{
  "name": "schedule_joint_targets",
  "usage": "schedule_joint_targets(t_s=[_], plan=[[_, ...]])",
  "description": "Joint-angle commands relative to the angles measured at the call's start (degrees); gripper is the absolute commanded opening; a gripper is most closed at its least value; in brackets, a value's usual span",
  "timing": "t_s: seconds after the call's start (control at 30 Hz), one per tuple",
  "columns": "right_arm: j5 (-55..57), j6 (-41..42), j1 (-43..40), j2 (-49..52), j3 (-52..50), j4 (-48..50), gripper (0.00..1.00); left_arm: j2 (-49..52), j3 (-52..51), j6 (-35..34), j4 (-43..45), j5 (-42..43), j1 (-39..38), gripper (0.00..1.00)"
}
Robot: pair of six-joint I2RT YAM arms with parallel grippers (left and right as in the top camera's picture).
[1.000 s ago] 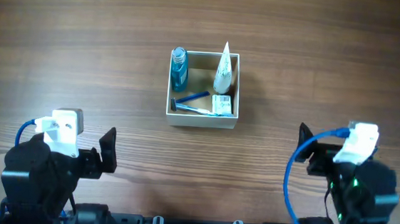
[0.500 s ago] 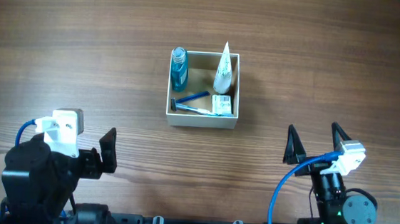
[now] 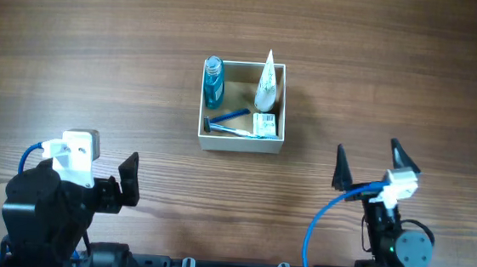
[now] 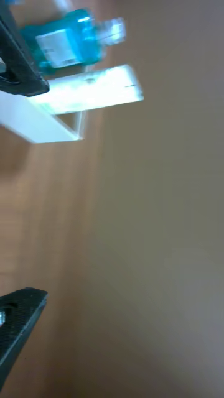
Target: Pack container
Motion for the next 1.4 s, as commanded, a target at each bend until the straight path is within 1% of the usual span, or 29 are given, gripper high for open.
schedule_joint_targets(t_s=[0.0, 1.2, 1.37], plan=[[-0.9, -0.8, 0.2, -0.7, -0.8, -4.0, 1.00, -0.2, -0.2, -0.6, 0.1, 1.6, 0.0, 1.00], [-0.9, -0.8, 0.2, -0.7, -0.8, -3.7, 1.00, -0.2, -0.2, -0.6, 0.1, 1.6, 0.0, 1.00], [-0.9, -0.8, 0.2, -0.7, -0.8, -3.7, 1.00, -1.9, -0.5, -0.5, -0.5, 0.4, 0.0, 1.00]])
